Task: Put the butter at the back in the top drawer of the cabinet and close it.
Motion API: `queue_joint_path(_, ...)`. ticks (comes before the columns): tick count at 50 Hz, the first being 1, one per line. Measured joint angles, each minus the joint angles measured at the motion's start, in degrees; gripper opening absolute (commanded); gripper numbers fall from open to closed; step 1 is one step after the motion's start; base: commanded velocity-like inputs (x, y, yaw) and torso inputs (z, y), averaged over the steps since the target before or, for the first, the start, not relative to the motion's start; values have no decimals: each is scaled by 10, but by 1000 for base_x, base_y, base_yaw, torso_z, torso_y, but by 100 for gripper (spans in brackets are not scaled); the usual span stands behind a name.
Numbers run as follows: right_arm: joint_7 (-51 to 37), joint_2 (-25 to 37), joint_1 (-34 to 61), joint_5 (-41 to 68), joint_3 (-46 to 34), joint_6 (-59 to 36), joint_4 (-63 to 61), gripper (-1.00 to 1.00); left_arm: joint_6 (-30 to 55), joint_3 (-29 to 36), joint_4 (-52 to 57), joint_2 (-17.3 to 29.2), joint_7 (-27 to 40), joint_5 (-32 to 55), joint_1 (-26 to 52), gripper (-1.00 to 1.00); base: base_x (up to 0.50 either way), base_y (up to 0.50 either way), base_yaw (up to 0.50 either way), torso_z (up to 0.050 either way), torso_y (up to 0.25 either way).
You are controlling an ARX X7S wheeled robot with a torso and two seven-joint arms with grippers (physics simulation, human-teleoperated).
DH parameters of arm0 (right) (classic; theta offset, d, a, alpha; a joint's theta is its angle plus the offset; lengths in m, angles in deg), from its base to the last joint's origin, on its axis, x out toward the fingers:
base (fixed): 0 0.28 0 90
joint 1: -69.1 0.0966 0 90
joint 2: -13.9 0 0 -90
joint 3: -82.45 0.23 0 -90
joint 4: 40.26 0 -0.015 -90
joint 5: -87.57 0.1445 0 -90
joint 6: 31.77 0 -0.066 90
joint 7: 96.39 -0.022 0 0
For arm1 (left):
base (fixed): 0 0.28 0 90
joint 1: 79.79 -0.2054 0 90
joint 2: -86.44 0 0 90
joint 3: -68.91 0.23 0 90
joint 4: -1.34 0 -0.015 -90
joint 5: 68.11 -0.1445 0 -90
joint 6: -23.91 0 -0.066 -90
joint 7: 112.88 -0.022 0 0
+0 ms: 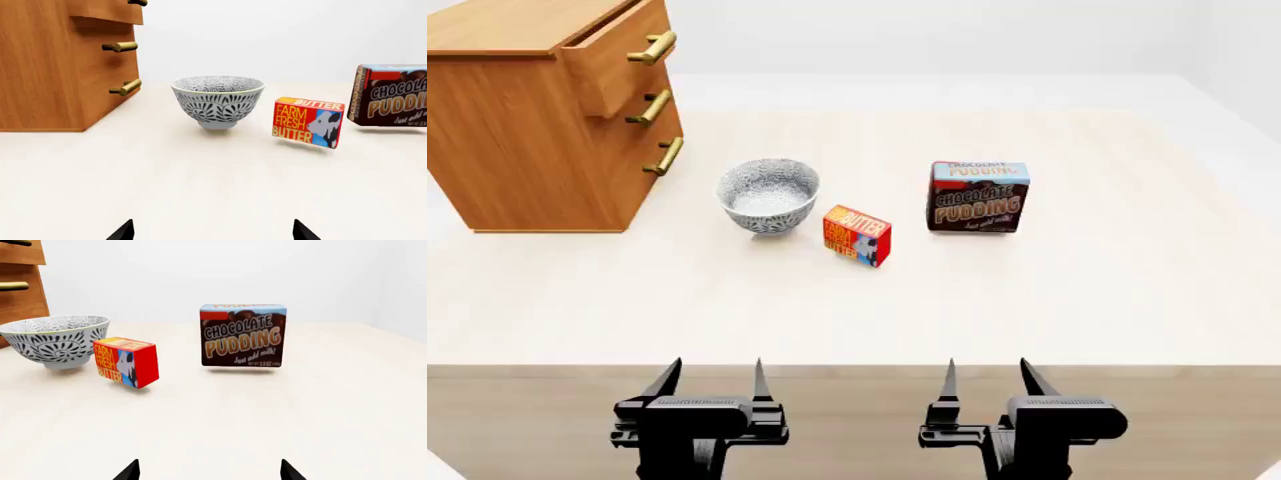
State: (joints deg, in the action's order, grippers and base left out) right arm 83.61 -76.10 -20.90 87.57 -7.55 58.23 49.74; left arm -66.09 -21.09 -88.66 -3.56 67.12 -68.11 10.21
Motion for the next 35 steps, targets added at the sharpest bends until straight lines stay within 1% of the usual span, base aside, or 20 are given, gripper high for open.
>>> queue_joint_path(15, -21, 17, 1, 19, -20, 1, 1, 100, -4, 20, -2, 17, 20, 18, 1, 100, 0, 16, 0, 0, 0)
queue_joint_path(35, -43, 37, 6, 40, -45, 2, 6, 100, -14, 44, -7, 37, 41, 39, 2, 100, 0, 490, 0, 0, 0)
